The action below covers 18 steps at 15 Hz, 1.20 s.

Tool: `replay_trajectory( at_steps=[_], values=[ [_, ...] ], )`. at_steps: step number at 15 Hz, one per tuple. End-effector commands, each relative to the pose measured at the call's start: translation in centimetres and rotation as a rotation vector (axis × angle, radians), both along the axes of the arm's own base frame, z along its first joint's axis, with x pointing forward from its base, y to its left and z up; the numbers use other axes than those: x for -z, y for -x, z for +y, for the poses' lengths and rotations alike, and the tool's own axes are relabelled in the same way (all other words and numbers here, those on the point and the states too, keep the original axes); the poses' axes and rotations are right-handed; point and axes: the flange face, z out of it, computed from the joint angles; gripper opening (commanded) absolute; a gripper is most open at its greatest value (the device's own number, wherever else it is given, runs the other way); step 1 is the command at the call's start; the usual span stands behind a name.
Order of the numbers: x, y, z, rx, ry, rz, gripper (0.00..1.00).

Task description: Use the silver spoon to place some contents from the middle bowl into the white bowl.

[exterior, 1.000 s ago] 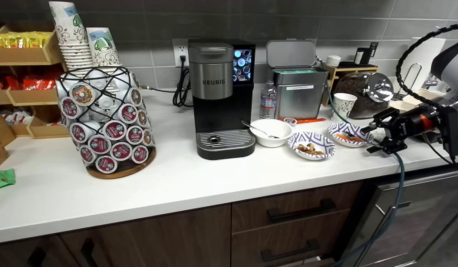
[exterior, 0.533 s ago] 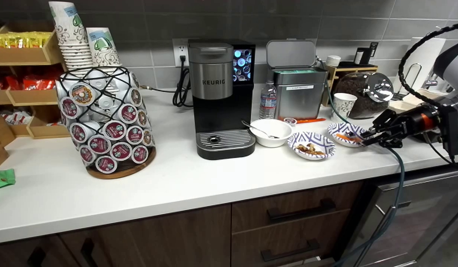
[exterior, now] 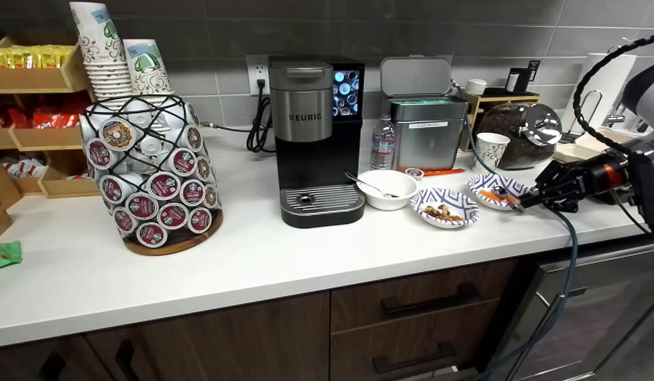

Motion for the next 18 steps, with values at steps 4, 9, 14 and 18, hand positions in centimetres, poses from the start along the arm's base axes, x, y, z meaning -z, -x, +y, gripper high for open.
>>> replay_trajectory(
  at_steps=[4,9,14,18],
  values=[
    [-4.9,5.7,1.9,0.049,0.125,0.005,0.69],
    [-8.2,7.4,5.4,0.123,0.438,0.042,1.0],
    [-8.3,4.7,15.0,0.108,0.47,0.072,1.0],
    [-8.1,4.9,16.0,0.087,0.458,0.088,1.0]
  ],
)
